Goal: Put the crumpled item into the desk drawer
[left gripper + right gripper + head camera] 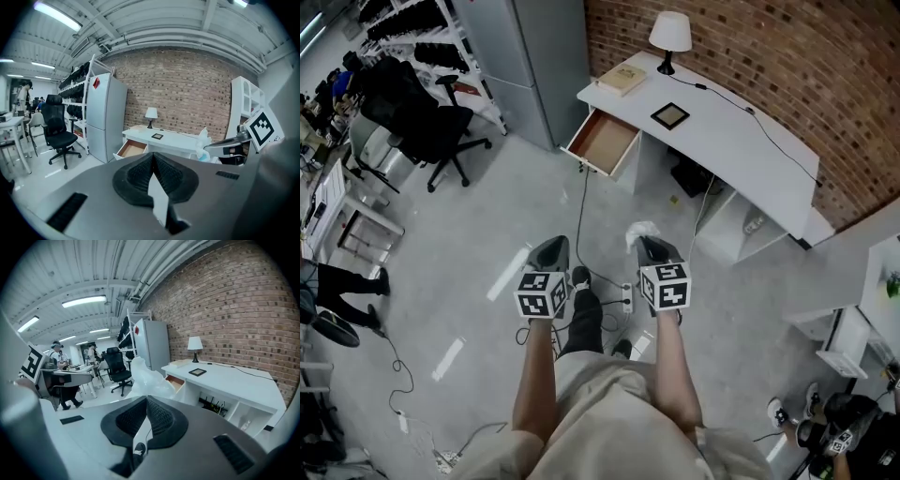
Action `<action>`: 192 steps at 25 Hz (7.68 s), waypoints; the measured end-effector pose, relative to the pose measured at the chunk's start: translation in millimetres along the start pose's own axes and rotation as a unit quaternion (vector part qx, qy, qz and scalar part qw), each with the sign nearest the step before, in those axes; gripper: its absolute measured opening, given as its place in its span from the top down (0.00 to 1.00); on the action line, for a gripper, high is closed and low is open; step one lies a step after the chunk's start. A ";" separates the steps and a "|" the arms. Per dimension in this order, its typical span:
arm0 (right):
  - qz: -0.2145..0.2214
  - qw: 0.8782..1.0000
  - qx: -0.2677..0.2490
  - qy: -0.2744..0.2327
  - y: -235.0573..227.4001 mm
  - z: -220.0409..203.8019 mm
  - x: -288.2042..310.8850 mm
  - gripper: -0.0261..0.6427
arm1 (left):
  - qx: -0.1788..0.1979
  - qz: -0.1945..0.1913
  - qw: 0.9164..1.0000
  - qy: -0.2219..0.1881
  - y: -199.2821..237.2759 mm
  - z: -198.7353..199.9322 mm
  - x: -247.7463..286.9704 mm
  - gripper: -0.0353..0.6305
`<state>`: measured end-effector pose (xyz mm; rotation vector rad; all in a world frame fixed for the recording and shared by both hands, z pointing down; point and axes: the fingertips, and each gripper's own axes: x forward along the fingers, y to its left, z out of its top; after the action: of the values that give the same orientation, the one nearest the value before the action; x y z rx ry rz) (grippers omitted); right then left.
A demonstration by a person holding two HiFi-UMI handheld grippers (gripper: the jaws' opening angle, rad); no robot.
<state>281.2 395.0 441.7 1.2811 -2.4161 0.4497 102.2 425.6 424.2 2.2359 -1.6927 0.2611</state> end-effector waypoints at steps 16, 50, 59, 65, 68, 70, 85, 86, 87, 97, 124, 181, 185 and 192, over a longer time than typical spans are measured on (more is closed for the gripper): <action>0.017 0.999 0.027 0.036 -35.3 35.2 156.5 0.92 | -0.025 -0.004 0.999 0.032 89.4 25.9 145.2 0.92; -0.038 0.992 0.075 0.098 -97.0 167.2 484.2 0.92 | -0.070 -0.050 0.994 0.071 314.8 129.7 439.3 0.92; -0.020 0.994 0.083 0.071 -93.8 182.7 500.8 0.92 | -0.067 -0.058 0.993 0.078 324.9 122.3 442.0 0.92; 0.017 0.994 0.081 0.068 -85.2 188.5 527.1 0.92 | -0.074 -0.030 0.994 0.075 344.0 119.4 437.7 0.92; 0.041 0.994 0.073 0.072 -82.7 193.7 548.6 0.92 | -0.073 -0.010 0.995 0.074 354.5 118.6 439.4 0.92; 0.058 0.993 0.070 0.071 -81.0 198.8 563.0 0.92 | -0.073 0.004 0.995 0.075 362.1 118.4 441.6 0.92; 0.167 0.979 0.046 0.109 -155.6 238.7 654.1 0.92 | -0.081 0.067 0.990 0.096 343.8 135.4 558.3 0.92; 0.171 0.978 0.035 0.110 -159.7 238.7 659.9 0.92 | -0.081 0.071 0.989 0.101 342.4 134.7 564.2 0.92; 0.177 0.978 0.019 0.110 -161.3 239.0 665.5 0.92 | -0.082 0.077 0.988 0.105 342.2 133.2 568.7 0.92; 0.241 0.958 -0.039 0.150 -158.1 196.2 712.3 0.92 | -0.123 0.149 0.971 0.141 353.9 94.1 579.2 0.92; 0.260 0.925 -0.100 0.258 -179.3 36.3 790.2 0.92 | -0.183 0.187 0.950 0.172 352.7 -51.7 586.6 0.92; 0.129 0.924 -0.137 0.332 -189.0 -102.9 871.2 0.89 | -0.146 0.074 0.970 0.178 372.1 -177.1 630.5 0.92; 0.117 0.931 -0.120 0.323 -181.2 -92.1 853.3 0.89 | -0.134 0.055 0.970 0.194 369.3 -177.0 616.1 0.92; 0.088 0.946 -0.100 0.296 -168.4 -65.4 816.9 0.89 | -0.115 0.025 0.975 0.186 366.3 -152.5 590.1 0.92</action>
<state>9.0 -254.6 893.2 0.7106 -1.9992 0.5306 -76.5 -139.5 817.2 1.8432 -1.4934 0.4405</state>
